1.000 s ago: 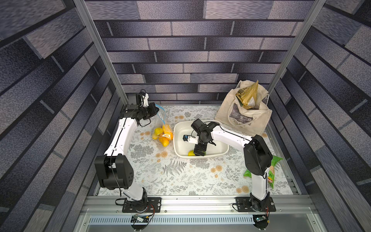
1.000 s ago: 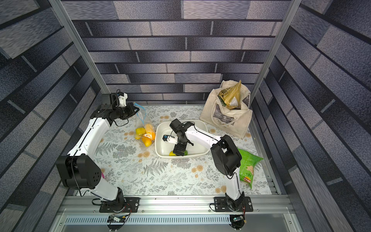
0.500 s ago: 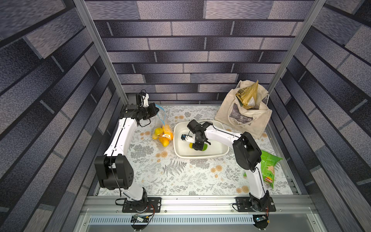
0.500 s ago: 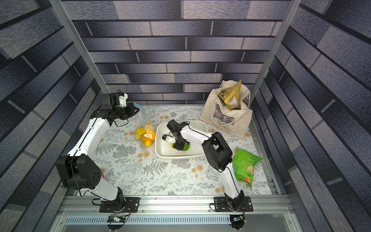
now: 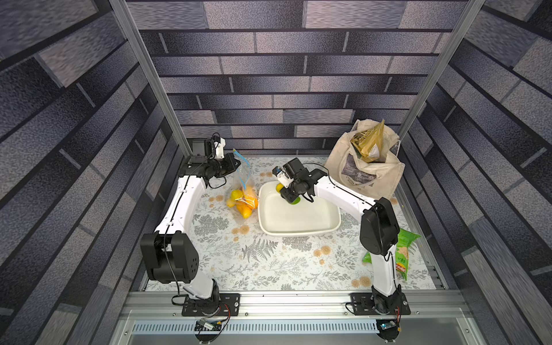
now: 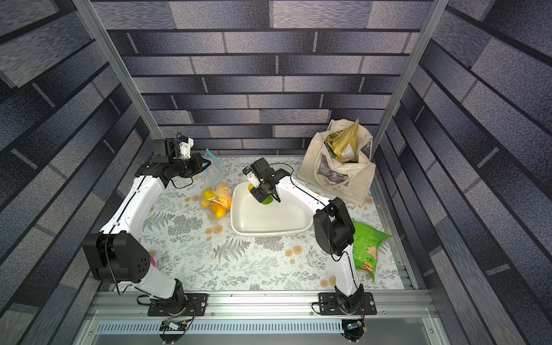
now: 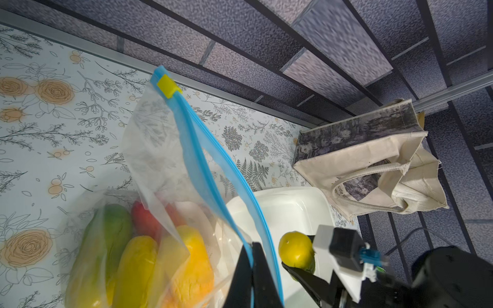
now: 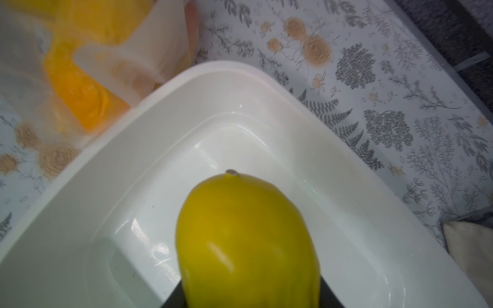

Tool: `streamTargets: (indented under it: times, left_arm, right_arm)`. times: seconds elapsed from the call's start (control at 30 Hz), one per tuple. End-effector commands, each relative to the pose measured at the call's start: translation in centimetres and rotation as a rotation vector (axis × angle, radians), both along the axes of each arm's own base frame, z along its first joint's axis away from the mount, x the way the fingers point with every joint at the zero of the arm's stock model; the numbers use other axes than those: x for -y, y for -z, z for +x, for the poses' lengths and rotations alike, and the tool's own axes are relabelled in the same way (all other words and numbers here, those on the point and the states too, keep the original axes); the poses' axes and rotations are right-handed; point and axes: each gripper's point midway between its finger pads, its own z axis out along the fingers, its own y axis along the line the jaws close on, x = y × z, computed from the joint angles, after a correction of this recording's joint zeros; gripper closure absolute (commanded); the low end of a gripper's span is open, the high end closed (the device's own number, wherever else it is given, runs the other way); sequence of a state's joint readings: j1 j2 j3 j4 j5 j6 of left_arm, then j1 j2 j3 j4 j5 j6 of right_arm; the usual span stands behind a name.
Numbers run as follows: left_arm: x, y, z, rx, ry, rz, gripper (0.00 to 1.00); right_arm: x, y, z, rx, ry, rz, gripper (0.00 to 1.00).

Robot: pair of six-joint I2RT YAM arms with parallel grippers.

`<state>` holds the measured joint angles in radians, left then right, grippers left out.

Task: Place the mango in a zip-top bag and seal the zipper
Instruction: Pick up the mango from the basket, then place the mango in the zipper food storage bag.

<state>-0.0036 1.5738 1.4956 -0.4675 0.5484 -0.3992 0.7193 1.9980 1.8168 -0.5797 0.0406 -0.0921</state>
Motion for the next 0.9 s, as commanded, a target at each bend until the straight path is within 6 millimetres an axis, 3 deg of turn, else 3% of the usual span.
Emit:
streamTargets:
  times: [0.0,0.1,0.23,0.33,0.47,0.7,0.77,0.87]
  left_arm:
    - [1.6,-2.2,-1.0,0.072,0.056,-0.007,1.00]
    - [2.3,-2.6,-0.9,0.065,0.063,-0.024,1.00]
    - [1.8,-3.1,-1.0,0.038,0.027,-0.015,1.00]
    - [1.4,-3.1,-1.0,0.027,-0.003,-0.033,1.00]
    - [1.4,-3.6,-1.1,0.052,-0.026,-0.062,1.00]
    - [1.3,-3.9,-0.7,0.060,-0.026,-0.064,1.00]
    - [1.0,-3.8,-0.8,0.060,-0.038,-0.058,1.00]
    - [0.6,-3.9,-0.7,0.062,-0.052,-0.049,0.99]
  right_arm:
    - [-2.0,-13.3,2.4,0.105,0.241,0.529,0.94]
    - [-3.7,-17.1,3.4,0.085,0.302,0.808,0.96]
    - [-7.1,-19.8,4.0,0.082,0.296,0.961,0.96]
    - [-9.8,-18.1,5.1,0.087,0.329,0.952,0.95]
    - [-11.6,-15.8,6.1,0.056,0.402,1.008,0.95]
    - [-13.4,-14.9,6.0,0.073,0.370,0.959,0.94]
    - [-13.7,-13.8,5.7,0.053,0.353,0.914,0.89]
    - [-15.0,-12.4,4.6,0.012,0.271,0.869,0.74]
